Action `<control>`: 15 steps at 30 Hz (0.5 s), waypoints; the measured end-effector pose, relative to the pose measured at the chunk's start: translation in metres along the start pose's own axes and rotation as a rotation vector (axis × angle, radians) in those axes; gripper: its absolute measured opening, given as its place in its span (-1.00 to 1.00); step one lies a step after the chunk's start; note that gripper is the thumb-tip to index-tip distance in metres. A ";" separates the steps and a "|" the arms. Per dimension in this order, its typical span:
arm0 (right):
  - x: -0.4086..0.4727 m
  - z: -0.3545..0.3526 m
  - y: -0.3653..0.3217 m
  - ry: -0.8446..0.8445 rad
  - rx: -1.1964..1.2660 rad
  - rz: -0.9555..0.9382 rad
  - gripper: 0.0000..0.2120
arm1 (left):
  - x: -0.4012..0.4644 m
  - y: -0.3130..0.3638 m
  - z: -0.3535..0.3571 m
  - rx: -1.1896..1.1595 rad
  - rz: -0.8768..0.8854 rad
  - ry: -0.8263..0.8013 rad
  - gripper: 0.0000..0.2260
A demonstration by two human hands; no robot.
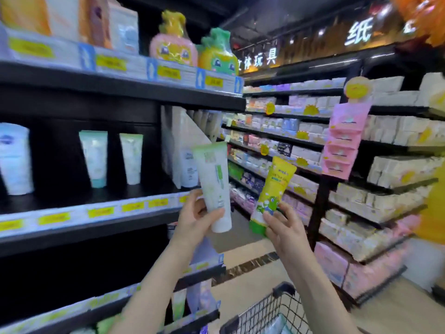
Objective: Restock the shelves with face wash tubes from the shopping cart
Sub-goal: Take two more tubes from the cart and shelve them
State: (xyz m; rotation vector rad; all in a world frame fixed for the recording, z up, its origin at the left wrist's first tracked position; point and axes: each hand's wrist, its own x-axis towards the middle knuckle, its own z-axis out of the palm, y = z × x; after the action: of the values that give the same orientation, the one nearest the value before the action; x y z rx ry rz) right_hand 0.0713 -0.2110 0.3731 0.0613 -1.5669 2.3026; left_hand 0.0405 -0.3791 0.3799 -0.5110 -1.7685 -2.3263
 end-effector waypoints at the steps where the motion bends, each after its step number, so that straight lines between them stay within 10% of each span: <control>1: 0.004 0.010 0.005 -0.029 -0.001 0.003 -0.74 | 0.000 0.007 -0.011 0.035 0.019 0.036 -0.70; 15: 0.062 0.143 0.043 -0.253 -0.276 -0.087 -0.66 | 0.041 0.057 -0.131 0.377 0.100 0.333 -0.69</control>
State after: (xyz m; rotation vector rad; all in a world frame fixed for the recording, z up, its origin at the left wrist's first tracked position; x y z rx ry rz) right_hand -0.0235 -0.3382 0.4037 0.3560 -1.9516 2.0551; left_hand 0.0007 -0.5176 0.4156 -0.1371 -1.8958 -1.8179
